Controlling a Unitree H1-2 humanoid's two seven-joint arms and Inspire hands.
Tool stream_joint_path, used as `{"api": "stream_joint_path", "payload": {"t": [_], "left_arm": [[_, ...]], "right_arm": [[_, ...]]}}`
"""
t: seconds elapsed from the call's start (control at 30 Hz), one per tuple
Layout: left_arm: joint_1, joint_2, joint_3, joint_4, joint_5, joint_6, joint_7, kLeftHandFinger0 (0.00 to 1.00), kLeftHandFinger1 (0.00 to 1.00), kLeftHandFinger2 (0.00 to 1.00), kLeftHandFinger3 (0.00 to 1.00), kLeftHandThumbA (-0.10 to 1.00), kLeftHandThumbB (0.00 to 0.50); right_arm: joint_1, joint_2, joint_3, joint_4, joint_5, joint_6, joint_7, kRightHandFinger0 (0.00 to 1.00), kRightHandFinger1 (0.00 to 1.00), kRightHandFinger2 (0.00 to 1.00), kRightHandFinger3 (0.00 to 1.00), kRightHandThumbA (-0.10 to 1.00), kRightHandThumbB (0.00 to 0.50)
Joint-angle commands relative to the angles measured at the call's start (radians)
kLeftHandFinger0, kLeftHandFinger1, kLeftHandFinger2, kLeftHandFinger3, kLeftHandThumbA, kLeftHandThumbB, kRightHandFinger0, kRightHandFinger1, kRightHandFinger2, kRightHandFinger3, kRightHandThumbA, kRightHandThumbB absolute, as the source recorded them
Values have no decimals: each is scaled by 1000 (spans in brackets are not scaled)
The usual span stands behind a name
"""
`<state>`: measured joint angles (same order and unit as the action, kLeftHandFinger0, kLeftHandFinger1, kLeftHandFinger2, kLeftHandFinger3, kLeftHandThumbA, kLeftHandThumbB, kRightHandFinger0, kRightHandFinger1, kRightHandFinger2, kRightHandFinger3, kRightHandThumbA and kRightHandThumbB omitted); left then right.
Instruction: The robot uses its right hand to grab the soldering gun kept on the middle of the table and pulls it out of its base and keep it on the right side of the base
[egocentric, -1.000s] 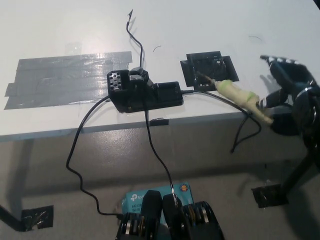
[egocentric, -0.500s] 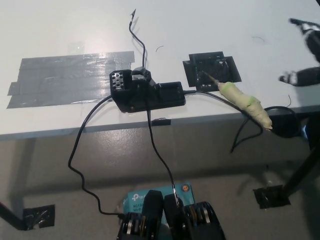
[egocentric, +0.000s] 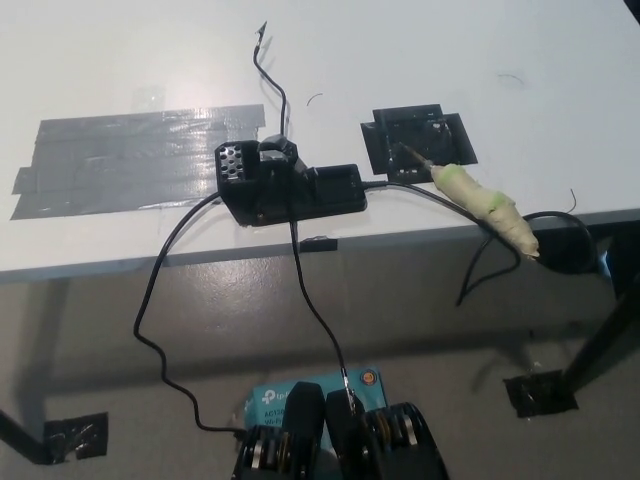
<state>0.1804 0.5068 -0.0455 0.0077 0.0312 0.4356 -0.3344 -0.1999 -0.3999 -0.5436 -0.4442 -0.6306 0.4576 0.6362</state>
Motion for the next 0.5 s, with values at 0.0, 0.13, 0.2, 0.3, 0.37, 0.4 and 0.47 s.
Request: {"api": "stream_joint_path", "payload": {"t": [0.0,0.13,0.2,0.3,0.37,0.4,0.47], "left_arm": [[2,22,3,-11,4,-13,-7,936,866,1000,1000,738,120],[-5,17,-2,-8,7,-6,-6,960,869,1000,1000,736,118],[-6,11,-13,-4,12,-17,-5,975,879,1000,1000,764,114],[-3,15,-6,-12,12,-9,0,963,869,1000,1000,747,126],[-5,17,-3,-15,9,-8,-1,964,868,1000,1000,750,115],[-4,17,-2,-15,9,-8,0,964,862,1000,1000,745,106],[-5,17,4,-17,9,-2,4,946,857,1000,1000,716,114]], "right_arm": [[135,153,-286,-6,267,12,-132,1000,1000,1000,1000,732,259],[140,247,-286,101,275,-2,-262,1000,1000,1000,1000,542,127],[169,277,-281,174,284,-37,-280,1000,1000,1000,1000,588,77],[200,261,-241,252,297,-69,-266,1000,1000,1000,1000,512,54],[207,230,-220,301,333,-82,-251,1000,1000,1000,1000,482,106],[214,214,-203,319,339,-79,-238,1000,1000,1000,1000,529,122],[243,142,-122,371,329,-103,-183,1000,1000,1000,1000,580,114]]}}
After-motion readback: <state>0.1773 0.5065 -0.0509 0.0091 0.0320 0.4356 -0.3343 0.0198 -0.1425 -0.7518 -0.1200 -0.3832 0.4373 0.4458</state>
